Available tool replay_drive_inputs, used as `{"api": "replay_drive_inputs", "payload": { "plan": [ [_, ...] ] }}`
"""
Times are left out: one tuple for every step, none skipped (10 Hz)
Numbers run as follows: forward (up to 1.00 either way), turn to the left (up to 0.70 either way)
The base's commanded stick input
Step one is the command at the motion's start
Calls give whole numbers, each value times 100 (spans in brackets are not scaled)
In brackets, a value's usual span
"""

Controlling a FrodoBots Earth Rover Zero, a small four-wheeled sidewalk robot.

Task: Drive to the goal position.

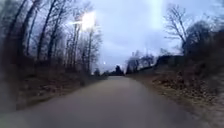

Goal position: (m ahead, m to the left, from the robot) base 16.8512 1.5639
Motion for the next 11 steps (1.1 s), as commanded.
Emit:
{"api": "replay_drive_inputs", "payload": {
  "plan": [
    [85,-31],
    [85,-31],
    [85,-31],
    [85,-31],
    [85,-31],
    [85,-30],
    [85,3],
    [85,3],
    [85,3],
    [85,3],
    [85,18]
  ]
}}
